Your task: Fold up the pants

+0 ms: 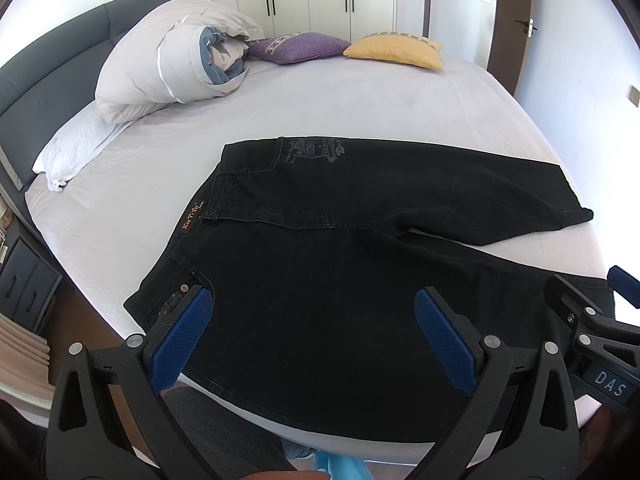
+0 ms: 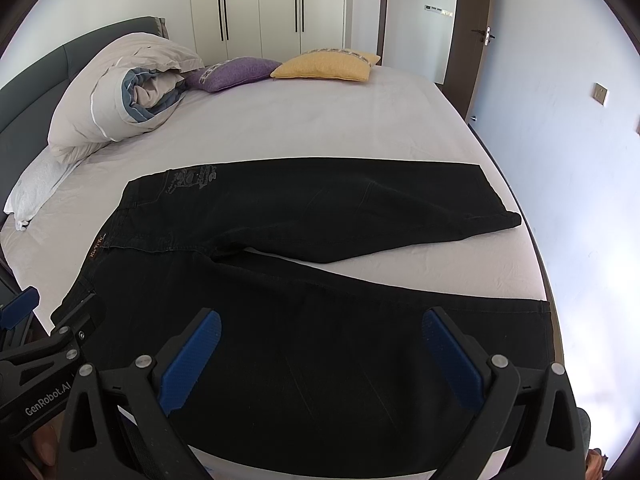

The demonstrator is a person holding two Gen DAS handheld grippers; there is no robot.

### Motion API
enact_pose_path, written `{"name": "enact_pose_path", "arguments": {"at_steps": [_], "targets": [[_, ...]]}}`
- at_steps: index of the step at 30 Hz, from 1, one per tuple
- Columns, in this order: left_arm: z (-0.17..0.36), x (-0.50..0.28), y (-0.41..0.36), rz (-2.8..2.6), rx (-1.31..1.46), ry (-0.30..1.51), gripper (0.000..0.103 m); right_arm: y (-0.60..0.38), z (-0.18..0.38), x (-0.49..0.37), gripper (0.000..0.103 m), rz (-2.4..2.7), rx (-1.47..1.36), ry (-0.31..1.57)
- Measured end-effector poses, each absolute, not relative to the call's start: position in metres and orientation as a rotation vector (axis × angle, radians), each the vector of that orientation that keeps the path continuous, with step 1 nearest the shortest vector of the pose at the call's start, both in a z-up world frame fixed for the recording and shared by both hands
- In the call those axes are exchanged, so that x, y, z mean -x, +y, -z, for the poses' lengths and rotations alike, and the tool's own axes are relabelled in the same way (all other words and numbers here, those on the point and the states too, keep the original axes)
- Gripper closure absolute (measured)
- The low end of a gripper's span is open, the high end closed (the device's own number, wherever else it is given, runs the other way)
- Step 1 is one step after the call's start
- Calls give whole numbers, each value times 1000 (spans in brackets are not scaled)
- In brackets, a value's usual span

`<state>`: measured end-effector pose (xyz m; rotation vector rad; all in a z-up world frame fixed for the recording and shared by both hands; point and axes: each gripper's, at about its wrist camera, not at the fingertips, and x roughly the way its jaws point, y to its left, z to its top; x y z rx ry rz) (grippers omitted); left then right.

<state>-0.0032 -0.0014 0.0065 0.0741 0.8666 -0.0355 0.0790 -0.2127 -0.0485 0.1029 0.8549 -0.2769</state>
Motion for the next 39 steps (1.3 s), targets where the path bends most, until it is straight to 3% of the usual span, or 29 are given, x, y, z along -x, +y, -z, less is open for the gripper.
{"name": "enact_pose_path", "arguments": {"at_steps": [28, 36, 39], "targets": [[5, 2, 6, 29, -27, 847, 0, -218, 63, -76, 0, 234, -128, 882], [19, -38, 34, 191, 149, 953, 0, -250, 52, -111, 0, 81, -190, 876], [17, -54, 38, 144, 76, 891, 0, -267, 42, -134, 0, -4, -210, 845]]}}
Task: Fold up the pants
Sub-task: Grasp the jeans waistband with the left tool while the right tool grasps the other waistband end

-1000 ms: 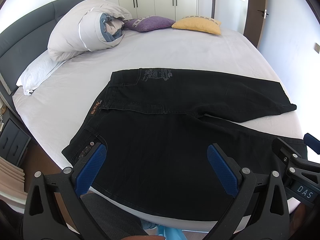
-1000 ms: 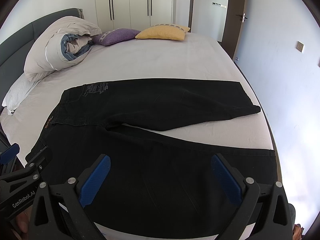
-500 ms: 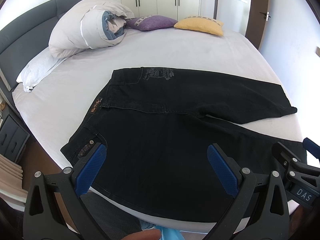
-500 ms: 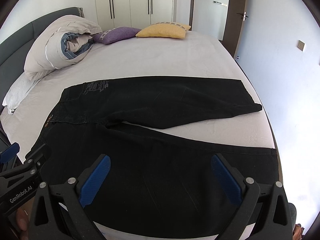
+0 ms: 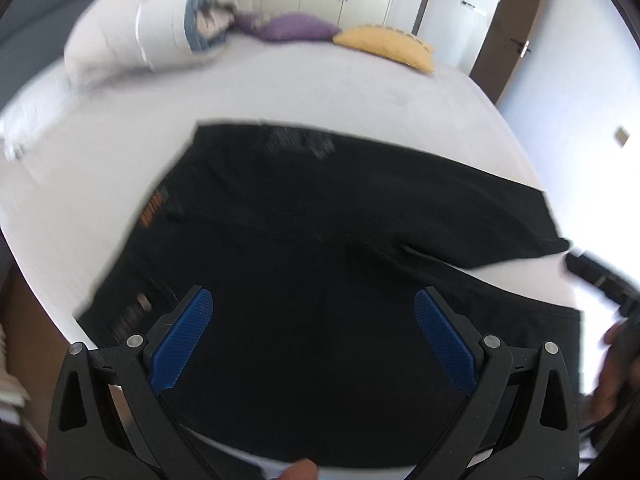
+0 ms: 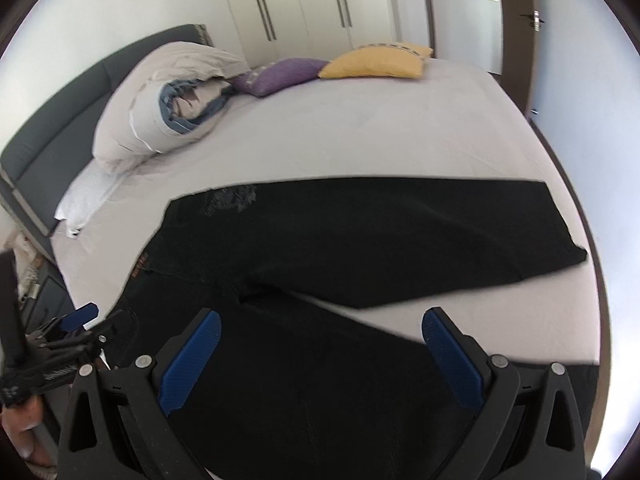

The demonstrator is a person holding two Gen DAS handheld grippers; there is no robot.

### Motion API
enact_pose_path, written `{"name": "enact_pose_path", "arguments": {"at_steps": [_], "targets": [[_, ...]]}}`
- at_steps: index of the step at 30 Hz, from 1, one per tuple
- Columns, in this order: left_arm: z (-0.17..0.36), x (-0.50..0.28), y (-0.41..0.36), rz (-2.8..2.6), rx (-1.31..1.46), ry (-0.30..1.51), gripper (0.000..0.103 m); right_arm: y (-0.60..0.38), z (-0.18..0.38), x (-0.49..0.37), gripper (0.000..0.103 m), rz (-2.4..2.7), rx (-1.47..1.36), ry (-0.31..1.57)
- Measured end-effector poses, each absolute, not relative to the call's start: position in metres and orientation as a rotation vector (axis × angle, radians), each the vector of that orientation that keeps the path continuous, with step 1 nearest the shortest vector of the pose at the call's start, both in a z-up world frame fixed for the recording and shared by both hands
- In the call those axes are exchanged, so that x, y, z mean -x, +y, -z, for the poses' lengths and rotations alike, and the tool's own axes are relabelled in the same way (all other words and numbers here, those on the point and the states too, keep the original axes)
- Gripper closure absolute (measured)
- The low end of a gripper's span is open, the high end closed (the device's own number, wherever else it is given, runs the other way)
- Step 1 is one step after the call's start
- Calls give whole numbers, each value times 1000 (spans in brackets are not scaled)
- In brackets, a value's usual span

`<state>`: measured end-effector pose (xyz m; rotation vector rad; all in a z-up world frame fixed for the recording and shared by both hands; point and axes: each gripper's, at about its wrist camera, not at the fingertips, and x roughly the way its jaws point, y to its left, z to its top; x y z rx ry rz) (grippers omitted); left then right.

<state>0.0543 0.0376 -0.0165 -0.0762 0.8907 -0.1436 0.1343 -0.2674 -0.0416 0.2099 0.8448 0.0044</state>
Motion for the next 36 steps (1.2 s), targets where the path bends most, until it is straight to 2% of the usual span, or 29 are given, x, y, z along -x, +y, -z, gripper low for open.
{"name": "enact_pose_path", "arguments": {"at_steps": [3, 5, 6, 9, 12, 13, 15, 18, 23, 27, 32, 36], "targets": [[13, -67, 44, 112, 95, 858, 0, -280, 33, -161, 0, -71, -195, 815], [21, -95, 52, 67, 147, 994, 0, -286, 29, -182, 0, -125, -160, 796], [24, -110, 64, 63, 265, 1037, 0, -287, 28, -191, 0, -142, -138, 785], [14, -148, 93, 106, 528, 953, 0, -293, 30, -226, 0, -210, -69, 772], [-3, -206, 96, 176, 553, 880, 2, -298, 41, -266, 0, -291, 21, 802], [-10, -225, 91, 208, 500, 865, 1, -299, 47, -280, 1, -334, 52, 818], [-24, -275, 69, 225, 206, 847, 2, -303, 58, -299, 12, -376, 101, 841], [-14, -321, 39, 339, -80, 869, 4, -306, 81, -330, 22, -437, 200, 907], [37, -367, 12, 493, -369, 1013, 6, -316, 114, -368, 23, -531, 246, 980], [79, -376, 1, 545, -595, 1037, 6, -321, 132, -388, 23, -568, 285, 1001], [105, -400, 3, 609, -702, 1082, 6, -318, 146, -406, 25, -629, 312, 1016], [121, -416, 12, 638, -716, 1143, 17, -310, 151, -418, 27, -670, 322, 1031]]}}
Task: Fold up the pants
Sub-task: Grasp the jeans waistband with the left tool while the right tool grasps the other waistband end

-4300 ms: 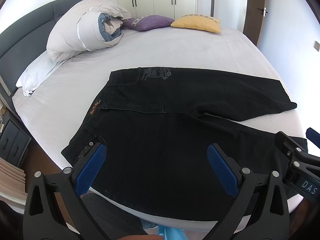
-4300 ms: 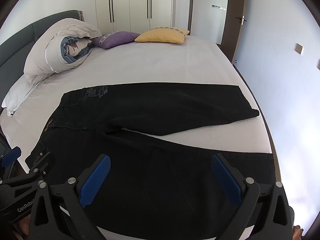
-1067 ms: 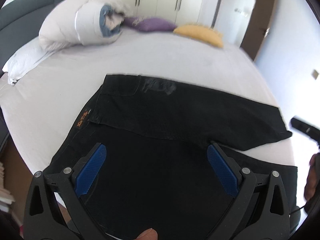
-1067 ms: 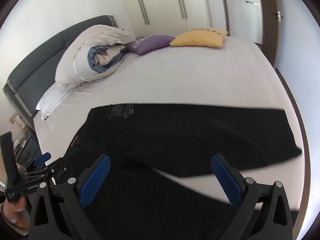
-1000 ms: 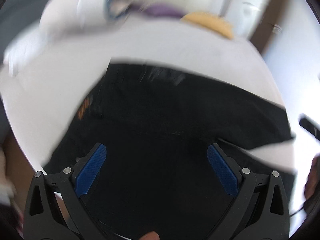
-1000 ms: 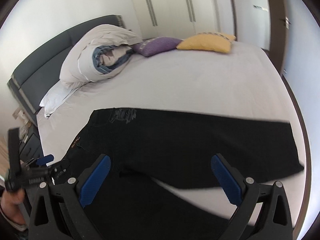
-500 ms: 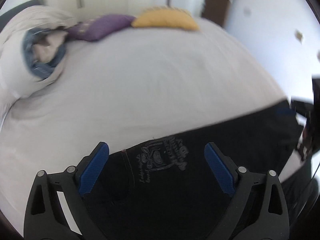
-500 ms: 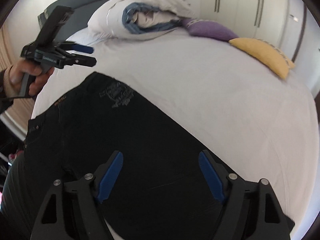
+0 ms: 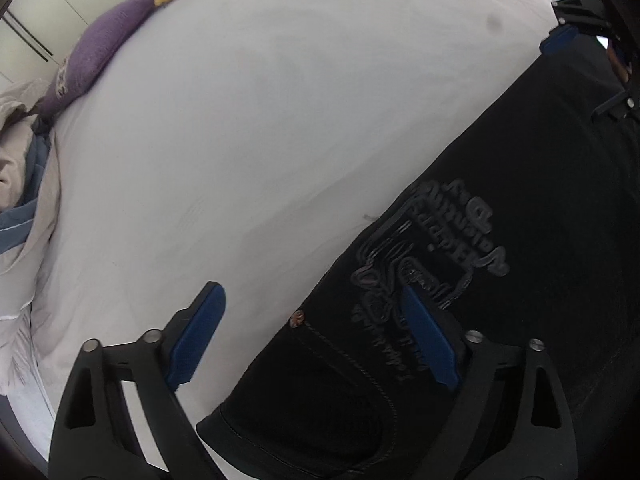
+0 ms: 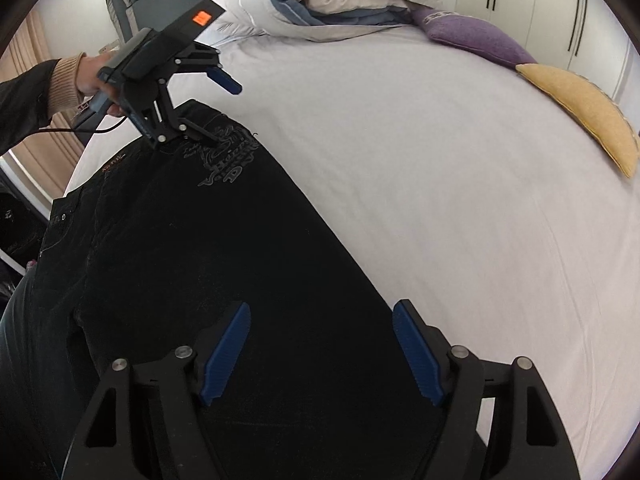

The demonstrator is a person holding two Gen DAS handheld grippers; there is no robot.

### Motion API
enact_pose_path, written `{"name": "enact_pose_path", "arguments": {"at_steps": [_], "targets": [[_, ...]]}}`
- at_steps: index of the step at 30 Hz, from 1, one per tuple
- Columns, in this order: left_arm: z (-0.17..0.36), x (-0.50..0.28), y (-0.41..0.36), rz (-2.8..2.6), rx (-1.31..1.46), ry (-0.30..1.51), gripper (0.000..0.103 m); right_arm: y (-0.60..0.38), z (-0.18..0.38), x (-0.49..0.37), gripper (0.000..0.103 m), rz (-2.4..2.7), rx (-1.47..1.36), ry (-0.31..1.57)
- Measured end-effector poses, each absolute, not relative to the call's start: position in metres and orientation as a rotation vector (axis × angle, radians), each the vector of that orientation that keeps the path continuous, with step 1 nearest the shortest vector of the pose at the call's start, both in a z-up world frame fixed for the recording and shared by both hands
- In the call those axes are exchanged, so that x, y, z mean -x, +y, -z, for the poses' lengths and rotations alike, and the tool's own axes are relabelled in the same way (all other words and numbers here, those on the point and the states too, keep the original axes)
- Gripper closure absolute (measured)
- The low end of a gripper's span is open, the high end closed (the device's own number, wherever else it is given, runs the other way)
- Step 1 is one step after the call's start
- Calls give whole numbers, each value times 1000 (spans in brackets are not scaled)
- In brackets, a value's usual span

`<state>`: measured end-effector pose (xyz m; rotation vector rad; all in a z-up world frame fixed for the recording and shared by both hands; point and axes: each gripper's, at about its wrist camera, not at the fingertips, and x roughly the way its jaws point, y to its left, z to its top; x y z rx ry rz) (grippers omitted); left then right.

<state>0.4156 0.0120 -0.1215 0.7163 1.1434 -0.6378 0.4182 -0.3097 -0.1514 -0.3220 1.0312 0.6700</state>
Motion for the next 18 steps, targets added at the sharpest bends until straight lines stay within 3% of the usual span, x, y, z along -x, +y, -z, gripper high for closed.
{"name": "enact_pose_path", "arguments": {"at_steps": [3, 11, 12, 14, 18], "targets": [[130, -425, 22, 662, -671, 1194, 21, -295, 156, -432, 27, -698, 344, 1043], [129, -429, 22, 755, -566, 1226, 71, -256, 172, -462, 38, -755, 378, 1083], [127, -428, 23, 758, -557, 1223, 72, -251, 173, -465, 42, -763, 385, 1092], [123, -422, 24, 759, -559, 1210, 88, -242, 174, -471, 46, -775, 391, 1109], [112, -408, 27, 744, -589, 1164, 93, -235, 177, -482, 51, -786, 390, 1133]]}}
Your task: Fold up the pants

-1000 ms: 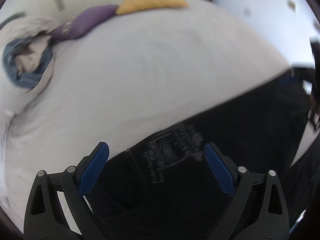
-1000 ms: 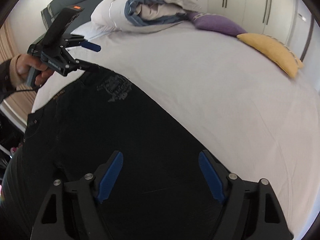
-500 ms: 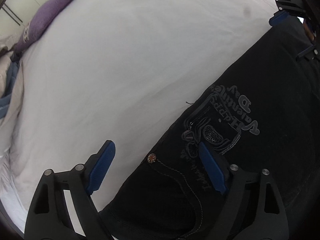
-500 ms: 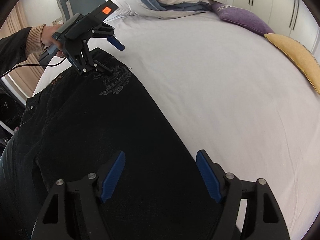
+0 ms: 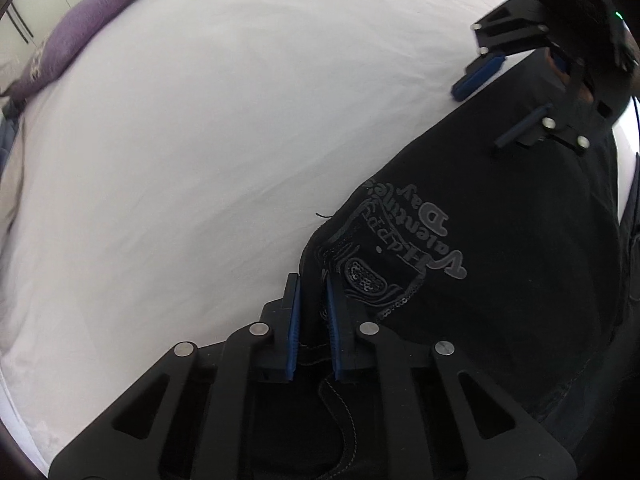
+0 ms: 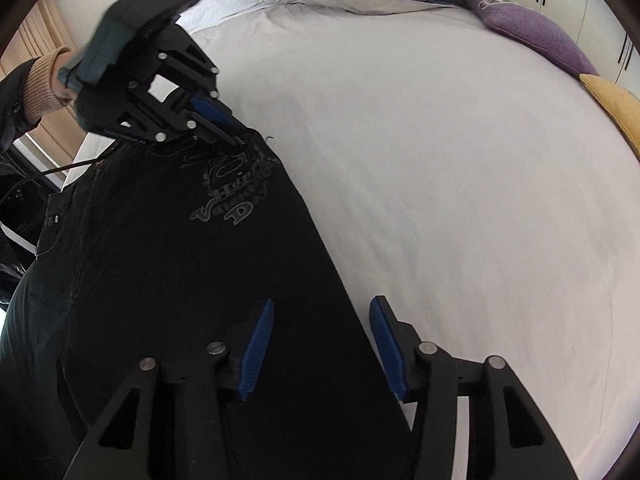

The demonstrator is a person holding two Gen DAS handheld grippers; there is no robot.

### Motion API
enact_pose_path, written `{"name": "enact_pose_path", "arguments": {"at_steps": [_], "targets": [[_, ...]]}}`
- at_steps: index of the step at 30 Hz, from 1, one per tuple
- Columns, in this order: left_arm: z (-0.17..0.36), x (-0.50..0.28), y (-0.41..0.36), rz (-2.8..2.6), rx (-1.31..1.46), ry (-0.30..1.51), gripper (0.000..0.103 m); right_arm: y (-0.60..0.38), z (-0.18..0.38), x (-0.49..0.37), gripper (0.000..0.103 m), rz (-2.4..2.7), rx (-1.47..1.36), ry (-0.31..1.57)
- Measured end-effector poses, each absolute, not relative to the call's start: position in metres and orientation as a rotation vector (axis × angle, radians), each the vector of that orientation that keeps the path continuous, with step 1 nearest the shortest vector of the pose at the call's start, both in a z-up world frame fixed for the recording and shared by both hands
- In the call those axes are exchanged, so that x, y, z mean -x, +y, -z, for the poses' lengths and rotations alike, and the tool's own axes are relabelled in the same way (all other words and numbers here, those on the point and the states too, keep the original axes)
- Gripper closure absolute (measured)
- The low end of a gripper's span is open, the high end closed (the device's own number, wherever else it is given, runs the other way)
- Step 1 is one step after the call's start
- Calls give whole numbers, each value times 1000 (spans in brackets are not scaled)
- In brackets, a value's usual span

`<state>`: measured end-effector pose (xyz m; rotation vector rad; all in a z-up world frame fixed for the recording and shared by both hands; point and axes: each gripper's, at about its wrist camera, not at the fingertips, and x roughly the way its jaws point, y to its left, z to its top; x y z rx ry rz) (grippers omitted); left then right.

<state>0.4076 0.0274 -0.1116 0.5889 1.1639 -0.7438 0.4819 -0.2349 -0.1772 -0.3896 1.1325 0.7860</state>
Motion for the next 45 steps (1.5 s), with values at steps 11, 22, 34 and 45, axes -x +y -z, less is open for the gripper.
{"name": "enact_pose_path", "arguments": {"at_steps": [11, 22, 34, 45], "targets": [[69, -331, 39, 754, -573, 982, 96, -234, 186, -506, 67, -829, 338, 1191], [56, -340, 44, 749, -563, 958, 96, -222, 177, -498, 97, -864, 347, 1186], [45, -329, 42, 759, -578, 938, 96, -164, 161, -389, 100, -867, 1157, 866], [38, -240, 46, 754, -725, 876, 97, -132, 165, -257, 100, -861, 1762, 535]]}}
